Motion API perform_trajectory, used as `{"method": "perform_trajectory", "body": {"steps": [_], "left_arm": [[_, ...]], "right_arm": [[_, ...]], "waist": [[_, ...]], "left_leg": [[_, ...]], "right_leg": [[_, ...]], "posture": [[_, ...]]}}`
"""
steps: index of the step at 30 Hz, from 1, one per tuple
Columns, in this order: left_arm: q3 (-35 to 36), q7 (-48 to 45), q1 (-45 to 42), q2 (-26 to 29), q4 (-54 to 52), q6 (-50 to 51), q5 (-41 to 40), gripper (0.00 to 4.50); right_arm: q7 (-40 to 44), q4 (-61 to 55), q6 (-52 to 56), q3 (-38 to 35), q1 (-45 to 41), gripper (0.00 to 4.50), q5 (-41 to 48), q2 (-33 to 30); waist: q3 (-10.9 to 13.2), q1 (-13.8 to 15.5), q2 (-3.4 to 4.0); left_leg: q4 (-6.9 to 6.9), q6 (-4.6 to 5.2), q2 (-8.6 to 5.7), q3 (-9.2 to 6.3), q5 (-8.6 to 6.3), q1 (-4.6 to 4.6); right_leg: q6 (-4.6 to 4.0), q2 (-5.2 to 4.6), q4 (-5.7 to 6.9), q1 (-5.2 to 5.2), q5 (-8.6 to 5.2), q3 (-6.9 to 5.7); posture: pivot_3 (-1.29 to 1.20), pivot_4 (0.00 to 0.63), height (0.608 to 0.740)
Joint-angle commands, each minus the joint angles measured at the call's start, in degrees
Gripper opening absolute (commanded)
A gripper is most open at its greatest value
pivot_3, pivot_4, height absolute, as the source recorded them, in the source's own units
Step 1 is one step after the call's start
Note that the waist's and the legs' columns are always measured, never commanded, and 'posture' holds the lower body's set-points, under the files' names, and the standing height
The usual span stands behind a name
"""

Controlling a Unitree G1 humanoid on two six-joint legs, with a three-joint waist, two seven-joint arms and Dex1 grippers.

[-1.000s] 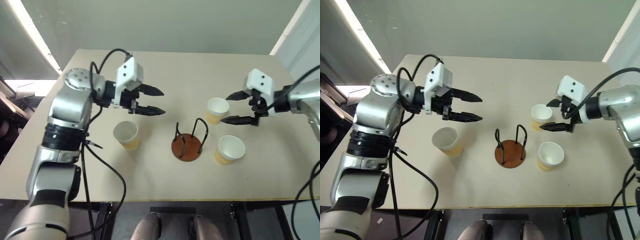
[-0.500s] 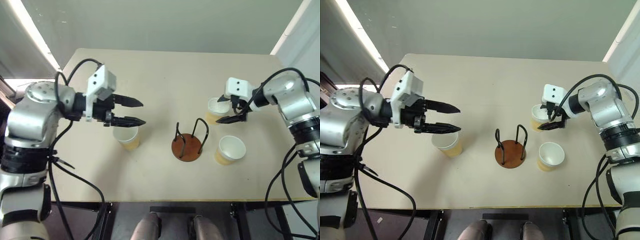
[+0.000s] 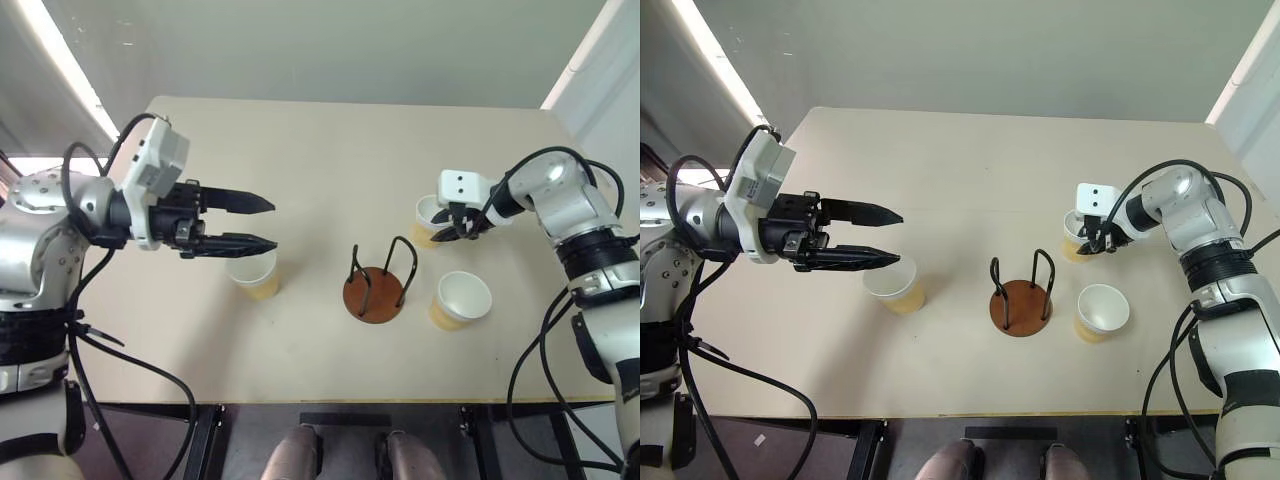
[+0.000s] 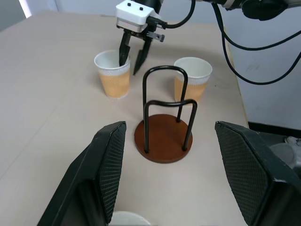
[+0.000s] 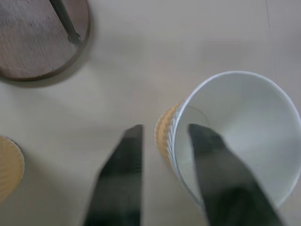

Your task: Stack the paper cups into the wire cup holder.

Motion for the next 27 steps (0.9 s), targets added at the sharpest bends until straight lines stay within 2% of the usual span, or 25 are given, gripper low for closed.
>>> {"method": "perform_trajectory", "body": {"steps": [1,7,11,18,22,27], "left_arm": [[0.0,-1.4,-0.2,1.6,0.3,-1.4,0.0,3.24],[-0.7,-2.2,0.0,1.8,0.9,-1.9,0.0,3.24],[-1.2,-3.0,0.2,1.9,0.9,-1.5,-0.3,3.24],[-3.5,-4.0,-1.5,0.8,2.5,-2.4,0.5,3.24],[-5.5,-5.2,-3.4,-0.2,4.5,-3.8,1.6,3.24],[-7.0,-6.2,-4.6,-0.8,6.2,-5.4,2.8,3.24]], "right_arm": [[1.5,-2.1,-1.8,-1.0,-2.2,0.02,-0.8,-1.1],[6.7,-12.3,2.3,-5.3,-4.3,0.02,2.7,-5.3],[11.6,-26.7,13.5,-8.7,-6.5,0.02,9.9,-8.9],[12.4,-49.9,30.4,-7.2,-7.6,0.02,24.1,-15.8],[12.2,-58.0,32.9,-5.7,-5.7,0.02,25.1,-15.0],[11.4,-57.0,30.4,-2.8,-5.8,0.02,23.1,-11.9]], "waist": [[0.0,0.0,0.0],[0.0,0.0,0.06],[0.0,-0.1,0.08],[0.0,-0.2,0.07],[0.0,-0.3,0.06],[0.0,-0.8,0.06]], "left_leg": [[0.0,-0.01,0.0,0.0,0.0,0.0],[-0.01,-0.02,0.0,-0.02,0.0,-0.05],[-0.12,-0.03,0.01,-0.06,0.0,-0.11],[-0.22,-0.13,0.02,-0.13,0.06,-0.04],[-0.18,-0.15,0.02,-0.15,0.08,0.04],[-0.17,-0.14,0.03,-0.15,0.1,0.12]], "right_leg": [[0.0,0.0,0.0,0.0,0.0,0.0],[-0.01,0.0,0.0,0.0,0.0,-0.02],[-0.03,0.0,-0.05,-0.01,-0.02,-0.06],[-0.1,0.01,-0.21,0.0,-0.06,-0.08],[-0.15,0.01,-0.18,0.01,-0.09,-0.08],[-0.15,0.01,-0.09,0.01,-0.09,-0.07]], "posture": [[0.0,0.15,0.74],[0.0,0.15,0.74],[0.0,0.15,0.74],[0.0,0.15,0.74],[0.0,0.15,0.74],[0.0,0.15,0.74]]}}
